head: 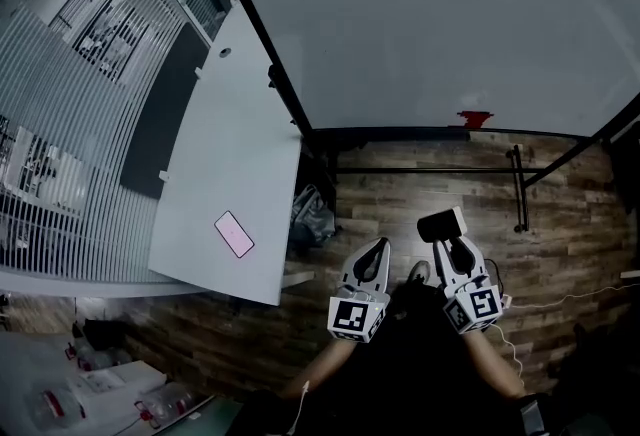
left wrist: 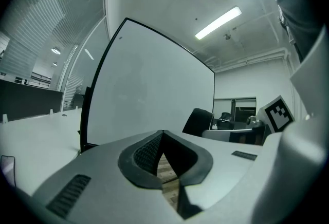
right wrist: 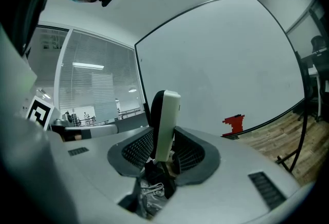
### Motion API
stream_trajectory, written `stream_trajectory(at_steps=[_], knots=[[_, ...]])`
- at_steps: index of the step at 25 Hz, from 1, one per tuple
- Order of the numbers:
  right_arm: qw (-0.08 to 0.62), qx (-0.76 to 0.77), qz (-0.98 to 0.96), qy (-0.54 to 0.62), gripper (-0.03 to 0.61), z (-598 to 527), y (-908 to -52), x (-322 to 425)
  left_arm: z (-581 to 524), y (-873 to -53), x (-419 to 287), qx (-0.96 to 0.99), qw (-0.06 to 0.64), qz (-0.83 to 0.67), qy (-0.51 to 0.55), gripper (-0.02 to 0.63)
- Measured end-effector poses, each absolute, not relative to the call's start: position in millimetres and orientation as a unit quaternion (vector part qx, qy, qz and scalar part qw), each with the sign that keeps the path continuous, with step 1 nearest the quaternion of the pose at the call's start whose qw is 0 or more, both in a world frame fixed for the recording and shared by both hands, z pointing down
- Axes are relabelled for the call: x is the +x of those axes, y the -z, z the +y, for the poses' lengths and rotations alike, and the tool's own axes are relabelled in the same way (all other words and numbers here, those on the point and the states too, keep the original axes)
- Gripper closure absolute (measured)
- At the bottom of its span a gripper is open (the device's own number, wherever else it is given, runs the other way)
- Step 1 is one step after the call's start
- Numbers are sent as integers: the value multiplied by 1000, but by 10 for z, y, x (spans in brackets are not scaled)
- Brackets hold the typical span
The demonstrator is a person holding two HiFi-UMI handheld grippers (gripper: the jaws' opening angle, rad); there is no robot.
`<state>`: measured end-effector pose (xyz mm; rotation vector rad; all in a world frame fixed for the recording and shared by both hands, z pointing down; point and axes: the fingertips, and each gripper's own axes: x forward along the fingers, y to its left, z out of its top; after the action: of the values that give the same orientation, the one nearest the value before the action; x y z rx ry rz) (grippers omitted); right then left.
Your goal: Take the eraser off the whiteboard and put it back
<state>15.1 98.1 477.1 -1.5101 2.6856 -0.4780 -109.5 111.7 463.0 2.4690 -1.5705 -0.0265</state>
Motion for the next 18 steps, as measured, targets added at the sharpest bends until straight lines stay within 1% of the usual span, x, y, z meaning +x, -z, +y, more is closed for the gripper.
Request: stream_trajectory(at_steps=[6, 8, 14, 18], knots=[[29, -482, 859, 169, 445, 1033, -4794, 112, 1148, -4622, -1126, 838, 108, -534, 18, 607], [25, -482, 859, 170, 445, 1015, -4809, 112, 1141, -4623, -1143, 837, 108, -536, 17, 607], [18, -476, 861, 179, 445, 766, -4893, 116, 909, -4643, -1163, 830, 105, -548, 10, 607], [27, -474, 862, 178, 445, 527, -4852, 141, 724, -4613, -1107, 830, 97, -549, 3, 607]])
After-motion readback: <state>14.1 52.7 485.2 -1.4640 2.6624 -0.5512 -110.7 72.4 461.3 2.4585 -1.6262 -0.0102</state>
